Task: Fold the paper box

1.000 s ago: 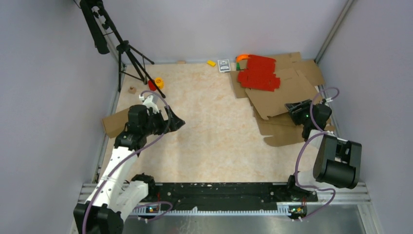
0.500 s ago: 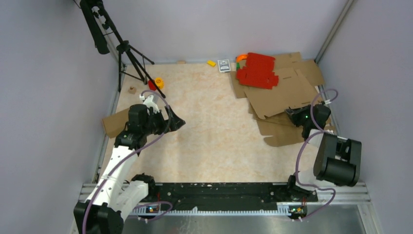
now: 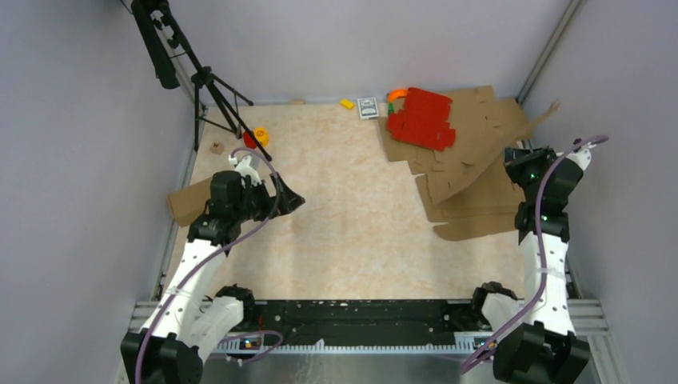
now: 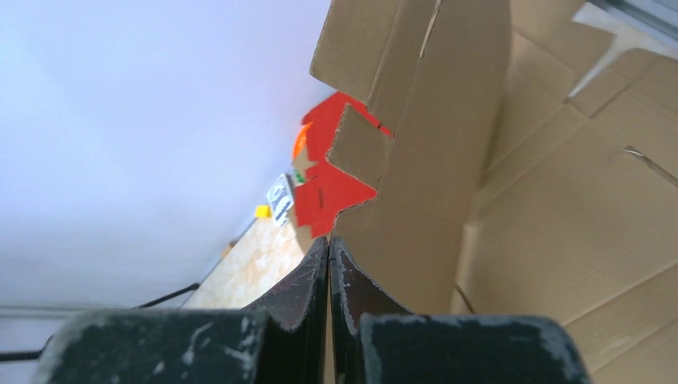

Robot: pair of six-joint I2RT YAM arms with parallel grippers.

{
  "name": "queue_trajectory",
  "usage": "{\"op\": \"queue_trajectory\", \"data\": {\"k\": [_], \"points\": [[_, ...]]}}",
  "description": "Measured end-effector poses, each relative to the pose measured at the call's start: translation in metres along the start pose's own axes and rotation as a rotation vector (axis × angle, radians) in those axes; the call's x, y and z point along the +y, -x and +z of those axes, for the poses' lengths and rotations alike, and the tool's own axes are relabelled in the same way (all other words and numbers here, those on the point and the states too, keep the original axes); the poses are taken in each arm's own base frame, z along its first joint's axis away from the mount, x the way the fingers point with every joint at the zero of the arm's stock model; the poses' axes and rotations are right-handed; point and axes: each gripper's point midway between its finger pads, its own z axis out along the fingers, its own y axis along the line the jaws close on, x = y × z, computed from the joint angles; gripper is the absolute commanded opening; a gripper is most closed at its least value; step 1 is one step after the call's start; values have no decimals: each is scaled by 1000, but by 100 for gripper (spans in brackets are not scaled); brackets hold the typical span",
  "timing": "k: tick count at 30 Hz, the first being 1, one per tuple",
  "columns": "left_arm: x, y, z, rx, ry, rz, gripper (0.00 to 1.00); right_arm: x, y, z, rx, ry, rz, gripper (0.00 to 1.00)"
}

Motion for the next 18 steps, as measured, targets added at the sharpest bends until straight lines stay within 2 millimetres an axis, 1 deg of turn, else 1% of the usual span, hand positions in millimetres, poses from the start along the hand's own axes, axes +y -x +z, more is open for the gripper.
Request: {"op": "queue_trajectory", "data": {"k": [3,6,9,11,14,15,16,17,18], "points": [[-2,0,-1,1,-7,-15,99,22,0,-13,30,76,-3,0],[-6,-1,-2,5,-24,-26,99,40,-10,-23,100,144,-1,0],[-10,0,-5,-3,-39,-32,99,65,-21,-30,168,217,1,0],[-14,1,-8,-12,-51,-31,99,91,-29,-36,217,280,-2,0],[-17,3,-12,-26,-63,-28,99,147,-47,-48,300,408,0,0],[-18,3,-14,-30,-65,-29,99,166,-55,-54,330,454,1,6],[-19,3,-15,-33,-67,-31,99,180,-61,-57,357,487,0,17],[-19,3,-15,-33,-67,-33,99,188,-59,-57,360,499,3,31],[-20,3,-16,-36,-69,-37,99,200,-67,-61,391,521,2,48]]}}
